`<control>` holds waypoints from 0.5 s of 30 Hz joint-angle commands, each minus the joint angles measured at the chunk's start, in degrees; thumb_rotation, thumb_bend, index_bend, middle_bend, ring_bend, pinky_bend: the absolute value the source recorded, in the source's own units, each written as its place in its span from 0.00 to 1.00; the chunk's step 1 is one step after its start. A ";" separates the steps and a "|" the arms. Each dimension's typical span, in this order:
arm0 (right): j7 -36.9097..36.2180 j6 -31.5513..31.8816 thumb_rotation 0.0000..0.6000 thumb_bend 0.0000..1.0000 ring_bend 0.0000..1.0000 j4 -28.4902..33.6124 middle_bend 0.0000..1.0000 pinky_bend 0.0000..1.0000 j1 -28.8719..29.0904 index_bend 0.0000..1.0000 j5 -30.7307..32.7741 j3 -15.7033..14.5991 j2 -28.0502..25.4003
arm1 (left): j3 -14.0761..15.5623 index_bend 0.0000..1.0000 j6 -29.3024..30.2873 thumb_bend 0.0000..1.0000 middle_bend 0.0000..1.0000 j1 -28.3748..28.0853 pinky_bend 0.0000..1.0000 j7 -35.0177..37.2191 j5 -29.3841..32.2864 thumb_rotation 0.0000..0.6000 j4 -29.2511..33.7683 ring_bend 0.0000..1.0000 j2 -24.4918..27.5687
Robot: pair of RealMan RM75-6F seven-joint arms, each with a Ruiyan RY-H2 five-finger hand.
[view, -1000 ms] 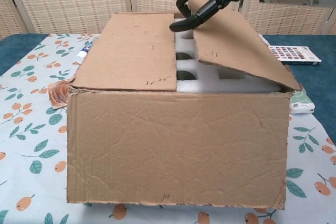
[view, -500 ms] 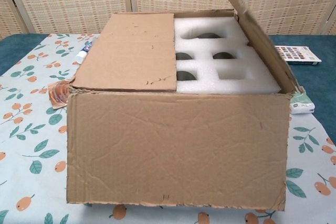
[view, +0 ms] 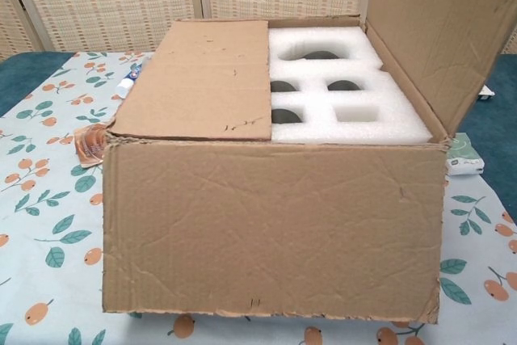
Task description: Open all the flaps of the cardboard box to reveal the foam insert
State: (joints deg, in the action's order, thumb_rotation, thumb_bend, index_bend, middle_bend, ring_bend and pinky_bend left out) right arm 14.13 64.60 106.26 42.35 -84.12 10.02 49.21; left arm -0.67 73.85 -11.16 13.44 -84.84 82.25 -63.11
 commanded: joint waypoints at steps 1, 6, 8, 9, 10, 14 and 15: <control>-1.24 2.81 0.26 0.31 0.04 0.99 0.08 0.00 -3.99 0.69 -2.16 -2.22 -2.88 | -0.04 0.22 -0.26 0.41 0.14 -0.14 0.00 -0.77 0.30 1.00 0.15 0.06 -0.26; -1.83 5.52 0.26 0.31 0.05 0.33 0.09 0.00 -8.45 0.69 -4.65 -4.70 -4.75 | -0.13 0.22 -0.17 0.41 0.14 -0.36 0.00 -1.69 0.17 1.00 0.53 0.06 -0.58; -2.66 6.47 0.25 0.31 0.05 -0.34 0.09 0.00 -9.79 0.69 -5.61 -5.29 -4.84 | -0.11 0.22 0.27 0.41 0.14 -0.46 0.00 -1.59 -0.47 1.00 0.46 0.07 -0.84; -3.18 6.92 0.26 0.31 0.05 -0.73 0.09 0.00 -10.31 0.69 -6.04 -5.47 -4.76 | -0.11 0.22 0.48 0.41 0.14 -0.50 0.00 -1.53 -0.74 1.00 0.36 0.07 -0.96; -4.08 7.64 0.26 0.31 0.04 -1.32 0.09 0.00 -11.02 0.69 -6.62 -5.70 -4.57 | -0.13 0.23 0.73 0.41 0.14 -0.55 0.00 -1.41 -1.02 1.00 0.24 0.07 -1.13; -8.21 11.03 0.25 0.31 0.08 -3.96 0.07 0.00 -13.73 0.63 -8.61 -6.45 -3.44 | -0.55 0.23 1.29 0.41 0.14 -1.05 0.00 -0.66 -1.72 1.00 0.52 0.07 -0.91; -9.65 12.56 0.25 0.31 0.08 -4.83 0.07 0.00 -14.80 0.60 -9.04 -6.61 -2.94 | -0.77 0.24 1.46 0.41 0.14 -1.45 0.00 -0.83 -2.23 1.00 0.95 0.07 -0.46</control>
State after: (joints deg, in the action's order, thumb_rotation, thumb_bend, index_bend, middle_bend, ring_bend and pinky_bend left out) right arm 6.78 74.85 103.11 29.40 -91.99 3.97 45.41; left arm -1.22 75.12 -12.27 12.71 -86.67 82.84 -63.93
